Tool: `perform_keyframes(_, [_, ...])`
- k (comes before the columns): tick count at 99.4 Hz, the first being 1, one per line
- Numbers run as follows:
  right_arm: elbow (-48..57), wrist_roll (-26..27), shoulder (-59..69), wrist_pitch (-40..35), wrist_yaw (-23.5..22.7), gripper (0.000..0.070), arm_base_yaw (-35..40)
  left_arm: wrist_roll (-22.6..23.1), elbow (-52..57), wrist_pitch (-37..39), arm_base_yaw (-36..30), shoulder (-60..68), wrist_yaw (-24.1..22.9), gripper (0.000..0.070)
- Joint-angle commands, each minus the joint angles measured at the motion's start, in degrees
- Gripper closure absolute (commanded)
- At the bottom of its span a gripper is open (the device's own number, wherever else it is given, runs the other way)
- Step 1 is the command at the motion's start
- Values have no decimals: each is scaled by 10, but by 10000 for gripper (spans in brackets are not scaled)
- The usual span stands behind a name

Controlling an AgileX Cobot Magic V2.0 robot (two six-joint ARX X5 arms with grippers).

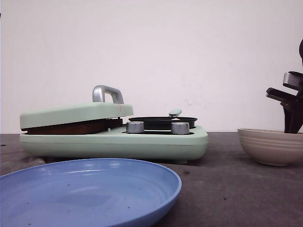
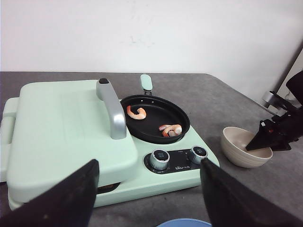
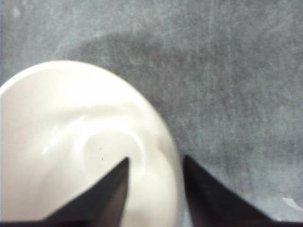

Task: Make breakfast with bread and shrimp
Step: 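Open the right gripper and raise it away from the bowl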

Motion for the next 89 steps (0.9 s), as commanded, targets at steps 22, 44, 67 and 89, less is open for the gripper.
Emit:
perform_keyframes(22, [6,-14,9,12,3,421,-5,-1,2,4,-2,0,2,349])
perform_keyframes(44, [6,-16,8,13,3,420,-14,-1,2,3,-2,0,2,349])
perform_keyframes(67, [7,-18,-17,15,-1,419,-28,-1,2,3,-2,0,2,349])
perform_keyframes(89, [7,-23,-64,15,-1,419,-32,-1,2,3,-2,0,2,349])
